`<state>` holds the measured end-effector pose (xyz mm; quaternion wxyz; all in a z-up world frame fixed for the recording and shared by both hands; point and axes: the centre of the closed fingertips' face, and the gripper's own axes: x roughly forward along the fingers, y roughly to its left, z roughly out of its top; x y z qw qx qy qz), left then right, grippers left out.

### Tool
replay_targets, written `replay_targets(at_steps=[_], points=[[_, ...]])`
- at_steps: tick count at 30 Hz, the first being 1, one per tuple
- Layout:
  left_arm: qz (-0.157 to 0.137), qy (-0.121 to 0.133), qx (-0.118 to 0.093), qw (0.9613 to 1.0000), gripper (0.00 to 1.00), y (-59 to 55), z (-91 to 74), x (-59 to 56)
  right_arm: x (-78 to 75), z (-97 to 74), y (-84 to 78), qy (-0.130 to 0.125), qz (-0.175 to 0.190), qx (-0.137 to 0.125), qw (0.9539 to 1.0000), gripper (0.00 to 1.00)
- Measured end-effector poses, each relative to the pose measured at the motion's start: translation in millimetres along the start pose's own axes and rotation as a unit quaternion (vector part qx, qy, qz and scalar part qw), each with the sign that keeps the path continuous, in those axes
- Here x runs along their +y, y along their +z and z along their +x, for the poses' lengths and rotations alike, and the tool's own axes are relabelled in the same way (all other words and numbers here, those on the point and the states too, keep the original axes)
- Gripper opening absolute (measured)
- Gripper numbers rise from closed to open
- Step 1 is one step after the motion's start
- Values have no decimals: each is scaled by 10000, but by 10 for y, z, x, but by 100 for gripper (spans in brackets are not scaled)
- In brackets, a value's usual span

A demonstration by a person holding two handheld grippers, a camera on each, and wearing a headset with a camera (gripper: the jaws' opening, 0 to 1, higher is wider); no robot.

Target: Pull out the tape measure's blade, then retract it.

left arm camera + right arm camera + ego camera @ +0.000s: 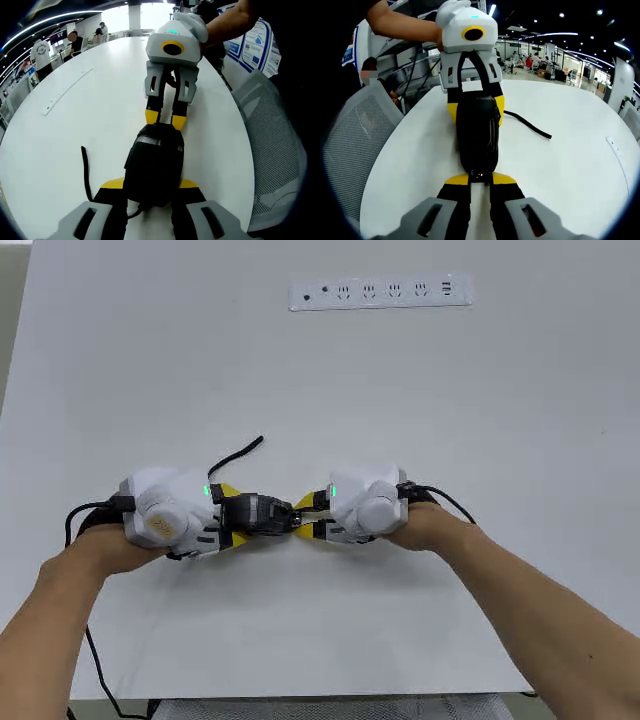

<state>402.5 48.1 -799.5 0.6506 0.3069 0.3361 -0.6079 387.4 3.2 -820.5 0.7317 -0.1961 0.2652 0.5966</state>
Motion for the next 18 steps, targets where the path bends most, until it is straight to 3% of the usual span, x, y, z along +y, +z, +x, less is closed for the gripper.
replay_targets(at_steps=[18], points=[[-76,1,-51,10000,30,-9,-21,9,-4,-35,18,-1,-208,82,9998,10]])
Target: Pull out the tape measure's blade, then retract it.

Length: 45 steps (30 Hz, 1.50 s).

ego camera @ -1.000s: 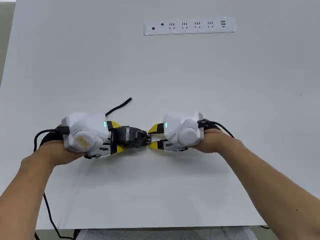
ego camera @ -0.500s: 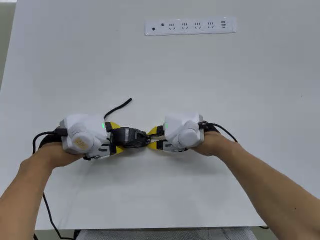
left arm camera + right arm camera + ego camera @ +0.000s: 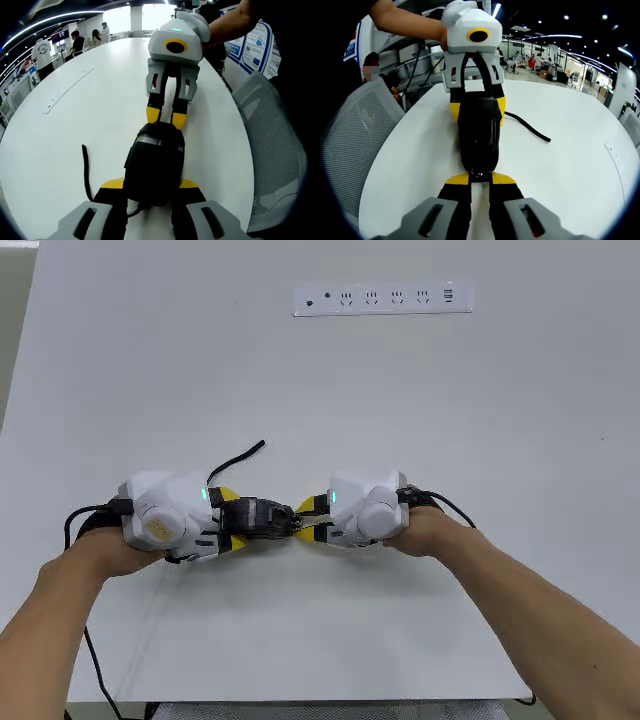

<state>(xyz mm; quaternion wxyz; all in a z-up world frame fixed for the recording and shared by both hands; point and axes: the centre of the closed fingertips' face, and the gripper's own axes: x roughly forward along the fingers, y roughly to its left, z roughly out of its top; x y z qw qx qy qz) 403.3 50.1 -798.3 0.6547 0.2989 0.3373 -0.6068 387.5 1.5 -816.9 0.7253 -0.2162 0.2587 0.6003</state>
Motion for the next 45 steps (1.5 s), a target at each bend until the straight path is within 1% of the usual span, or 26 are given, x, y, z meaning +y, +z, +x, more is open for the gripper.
replay_targets(at_steps=[19,30,45], points=[[-11,15,-20,10000,31,-17,4,4,12,-67,-52,41,-116,57,9999,10],[-13,10,-11,10000,31,-8,3,1,12,-133,-90,60,-182,95,9998,10],[-3,21,9,10000,31,-6,1,2,23,-220,-146,74,-152,116,9998,11]])
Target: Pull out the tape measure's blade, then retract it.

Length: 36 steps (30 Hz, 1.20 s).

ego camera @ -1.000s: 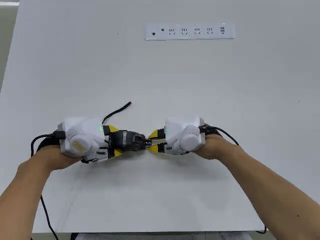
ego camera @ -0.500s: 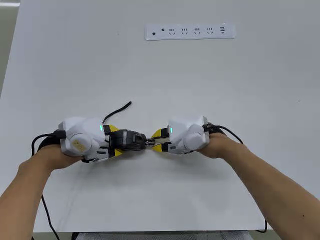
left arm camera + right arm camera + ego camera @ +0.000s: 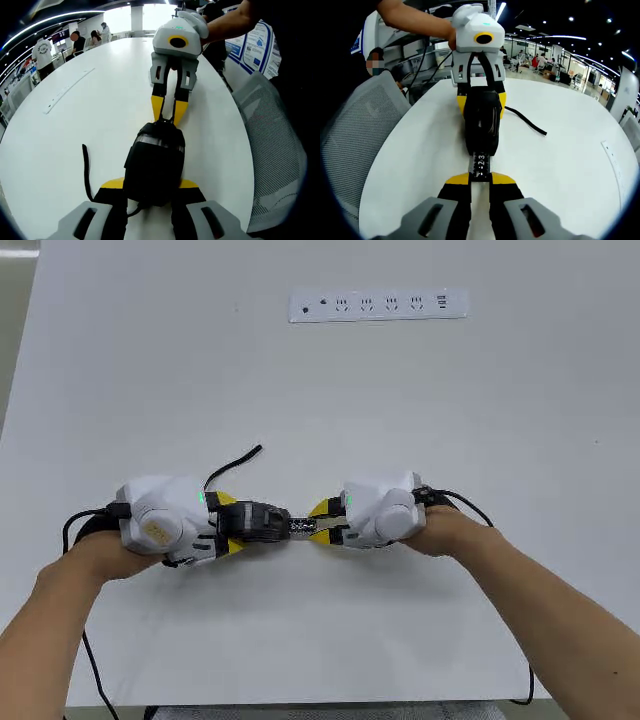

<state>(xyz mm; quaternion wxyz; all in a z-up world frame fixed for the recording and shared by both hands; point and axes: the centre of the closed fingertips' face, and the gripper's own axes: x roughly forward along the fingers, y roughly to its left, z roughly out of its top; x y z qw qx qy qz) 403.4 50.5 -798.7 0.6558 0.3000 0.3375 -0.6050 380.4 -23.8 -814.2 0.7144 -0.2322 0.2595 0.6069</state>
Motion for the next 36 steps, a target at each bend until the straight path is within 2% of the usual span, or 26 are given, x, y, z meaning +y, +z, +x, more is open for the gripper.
replay_targets(at_steps=[36], points=[[7,3,19,10000,31,-10,8,6,31,-283,-215,28,-159,98,9998,11]])
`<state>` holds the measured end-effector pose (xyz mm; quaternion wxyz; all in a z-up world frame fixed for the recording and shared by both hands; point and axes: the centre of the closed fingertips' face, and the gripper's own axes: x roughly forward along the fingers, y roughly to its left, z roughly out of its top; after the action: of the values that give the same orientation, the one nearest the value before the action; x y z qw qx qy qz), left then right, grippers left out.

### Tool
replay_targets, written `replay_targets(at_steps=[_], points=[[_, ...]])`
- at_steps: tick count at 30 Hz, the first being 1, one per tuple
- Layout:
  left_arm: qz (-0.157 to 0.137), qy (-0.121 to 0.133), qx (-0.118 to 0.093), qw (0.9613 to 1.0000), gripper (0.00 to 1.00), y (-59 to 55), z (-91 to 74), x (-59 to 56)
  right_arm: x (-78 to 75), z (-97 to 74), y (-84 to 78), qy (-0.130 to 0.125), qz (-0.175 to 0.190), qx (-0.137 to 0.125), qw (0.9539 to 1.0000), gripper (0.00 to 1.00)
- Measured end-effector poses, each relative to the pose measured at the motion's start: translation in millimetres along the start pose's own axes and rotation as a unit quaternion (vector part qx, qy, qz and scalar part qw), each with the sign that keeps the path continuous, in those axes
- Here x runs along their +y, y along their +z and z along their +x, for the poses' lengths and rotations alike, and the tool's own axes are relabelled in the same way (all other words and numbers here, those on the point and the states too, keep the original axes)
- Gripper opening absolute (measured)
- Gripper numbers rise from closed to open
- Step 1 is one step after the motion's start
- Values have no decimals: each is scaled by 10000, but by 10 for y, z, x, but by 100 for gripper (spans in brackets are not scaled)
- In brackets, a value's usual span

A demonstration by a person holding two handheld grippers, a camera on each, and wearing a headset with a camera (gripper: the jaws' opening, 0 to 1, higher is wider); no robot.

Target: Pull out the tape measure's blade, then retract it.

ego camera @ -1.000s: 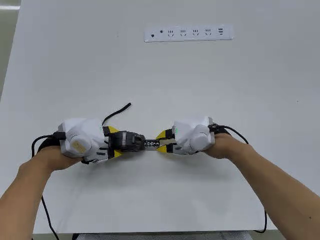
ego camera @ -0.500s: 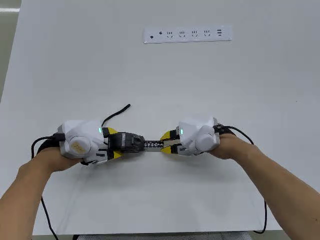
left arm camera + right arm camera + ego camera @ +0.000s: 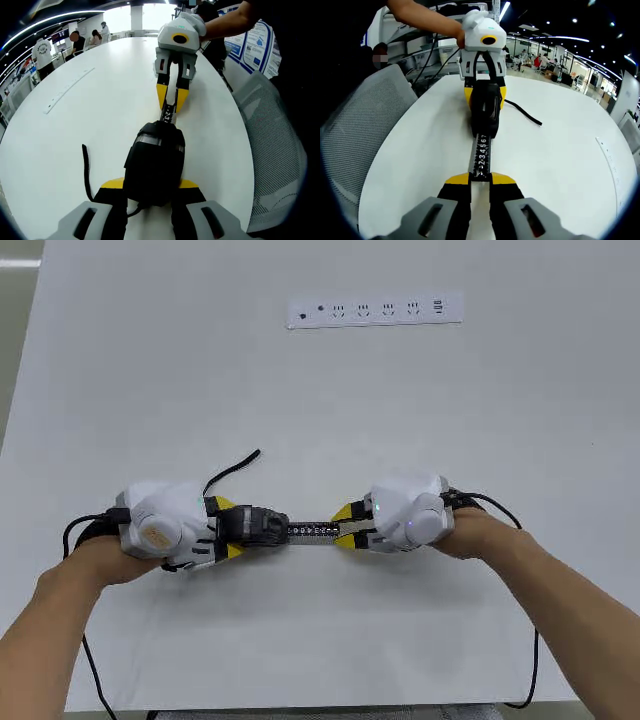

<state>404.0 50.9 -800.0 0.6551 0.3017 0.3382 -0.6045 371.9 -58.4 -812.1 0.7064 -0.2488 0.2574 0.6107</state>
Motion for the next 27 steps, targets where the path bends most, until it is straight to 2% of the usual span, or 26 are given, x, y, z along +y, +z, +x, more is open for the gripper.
replay_targets(at_steps=[26,27], points=[[7,-10,-5,10000,31,-7,-1,1,32,-192,-162,42,-27,75,10000,11],[3,-8,-9,10000,31,-13,2,3,37,-262,-228,52,-9,99,9999,11]])
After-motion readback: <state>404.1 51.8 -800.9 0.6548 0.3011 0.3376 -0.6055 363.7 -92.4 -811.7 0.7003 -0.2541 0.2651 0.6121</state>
